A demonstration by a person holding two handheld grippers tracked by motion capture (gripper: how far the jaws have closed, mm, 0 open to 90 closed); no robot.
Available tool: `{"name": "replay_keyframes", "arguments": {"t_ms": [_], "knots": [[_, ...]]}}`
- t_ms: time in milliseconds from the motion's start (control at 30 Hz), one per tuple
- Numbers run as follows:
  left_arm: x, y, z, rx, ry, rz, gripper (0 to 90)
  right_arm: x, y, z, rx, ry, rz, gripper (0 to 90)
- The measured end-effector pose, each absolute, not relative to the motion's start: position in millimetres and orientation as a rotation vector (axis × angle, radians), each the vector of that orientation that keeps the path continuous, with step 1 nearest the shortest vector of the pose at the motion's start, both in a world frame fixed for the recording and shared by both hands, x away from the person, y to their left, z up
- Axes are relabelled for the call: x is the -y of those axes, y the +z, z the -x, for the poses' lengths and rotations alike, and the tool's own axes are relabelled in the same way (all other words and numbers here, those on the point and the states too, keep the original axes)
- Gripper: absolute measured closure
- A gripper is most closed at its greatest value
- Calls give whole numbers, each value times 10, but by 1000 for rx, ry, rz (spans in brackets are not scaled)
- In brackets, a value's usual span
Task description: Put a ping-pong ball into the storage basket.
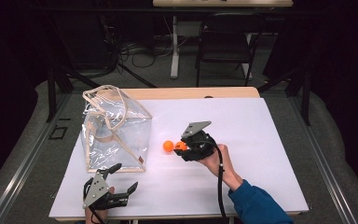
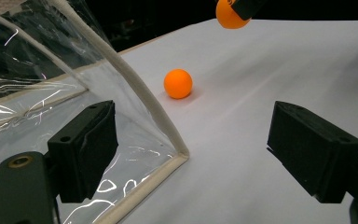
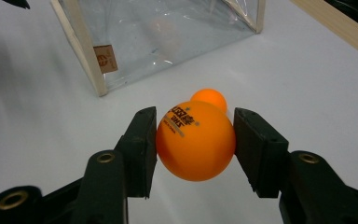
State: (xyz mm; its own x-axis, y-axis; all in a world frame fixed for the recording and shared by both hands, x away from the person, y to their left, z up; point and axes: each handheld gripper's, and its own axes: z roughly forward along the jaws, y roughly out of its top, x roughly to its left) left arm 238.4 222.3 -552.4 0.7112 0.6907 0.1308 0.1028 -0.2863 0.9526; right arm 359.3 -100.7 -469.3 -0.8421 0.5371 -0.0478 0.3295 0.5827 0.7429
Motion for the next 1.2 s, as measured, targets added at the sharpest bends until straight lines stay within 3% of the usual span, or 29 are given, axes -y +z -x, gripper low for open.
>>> {"name": "replay_keyframes", "arguments": {"t_ms": [1200], "knots": [[-2219, -5528, -2396, -623, 642, -1798, 158, 643, -4366, -3858, -2574, 1086, -628, 509]]}}
